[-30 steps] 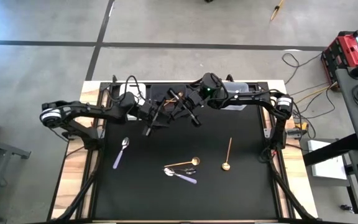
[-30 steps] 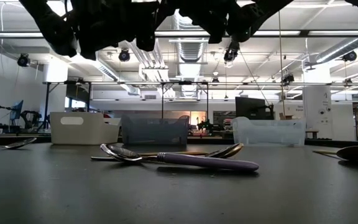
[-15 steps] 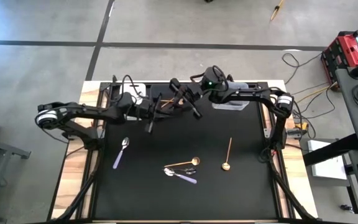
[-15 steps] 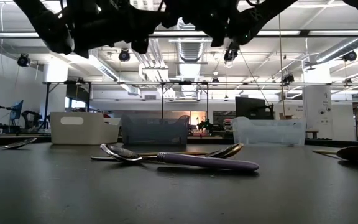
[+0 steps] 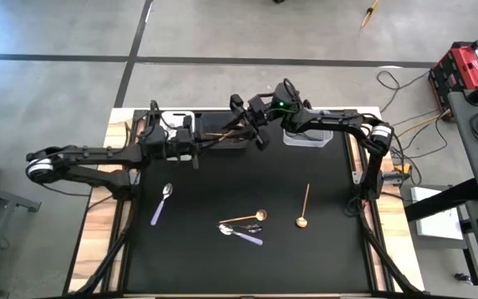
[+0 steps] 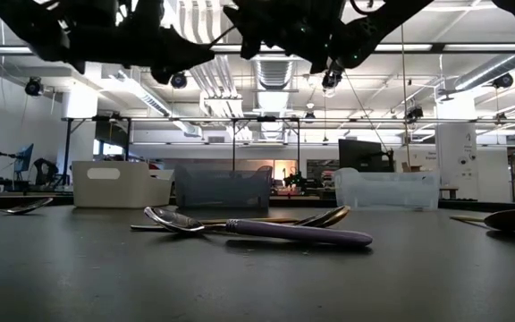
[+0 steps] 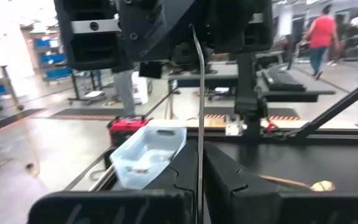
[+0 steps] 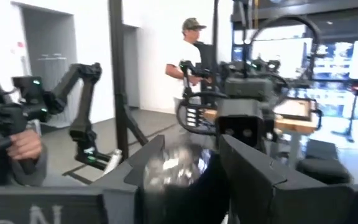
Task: Sort silverware by color (type)
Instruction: Put the black spoon into the transparent bin
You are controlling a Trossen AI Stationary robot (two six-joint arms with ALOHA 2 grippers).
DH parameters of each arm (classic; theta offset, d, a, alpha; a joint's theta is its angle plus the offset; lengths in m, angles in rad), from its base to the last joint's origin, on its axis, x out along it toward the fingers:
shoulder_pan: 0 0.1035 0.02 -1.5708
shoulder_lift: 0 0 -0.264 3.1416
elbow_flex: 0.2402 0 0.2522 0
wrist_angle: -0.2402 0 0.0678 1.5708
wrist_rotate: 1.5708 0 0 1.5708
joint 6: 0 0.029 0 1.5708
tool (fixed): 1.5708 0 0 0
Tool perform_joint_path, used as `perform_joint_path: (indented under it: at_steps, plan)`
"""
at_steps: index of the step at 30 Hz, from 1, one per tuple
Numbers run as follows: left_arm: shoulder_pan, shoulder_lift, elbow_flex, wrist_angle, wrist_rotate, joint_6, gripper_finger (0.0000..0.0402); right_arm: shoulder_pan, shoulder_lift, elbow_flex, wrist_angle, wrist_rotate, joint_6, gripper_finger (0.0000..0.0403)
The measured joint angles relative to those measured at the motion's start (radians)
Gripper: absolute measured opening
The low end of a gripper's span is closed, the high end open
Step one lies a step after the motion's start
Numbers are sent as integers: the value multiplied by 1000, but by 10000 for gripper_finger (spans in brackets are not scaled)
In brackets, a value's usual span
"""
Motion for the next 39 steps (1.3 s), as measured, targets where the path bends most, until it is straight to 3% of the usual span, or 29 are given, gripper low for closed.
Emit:
perform_joint_path:
  at_steps: [7, 14, 22, 25, 31, 36, 39]
  plan:
    - [0, -36, -4, -48, -17, 11, 0, 0, 0, 0, -40, 50, -57, 113]
    - [0, -35, -3, -26, -17, 17, 0, 0, -1, 0, -132, 66, -117, 19]
    - [-1, -36, -2, -117, -11, -4, 0, -2, -19, 0, -402, 66, -140, 9]
    - [-2, -45, -2, -176, 61, -4, 0, -2, -29, -1, -574, 71, -186, 9]
    - [-2, -61, -2, -337, 88, -7, 0, 13, -45, -1, -818, 258, -294, 9]
    - [-2, -64, -2, -498, 80, -56, 0, 20, -45, -2, -866, 295, -320, 9]
    - [-12, -57, -2, -595, 10, -95, 0, 20, -45, -2, -868, 300, -333, 9]
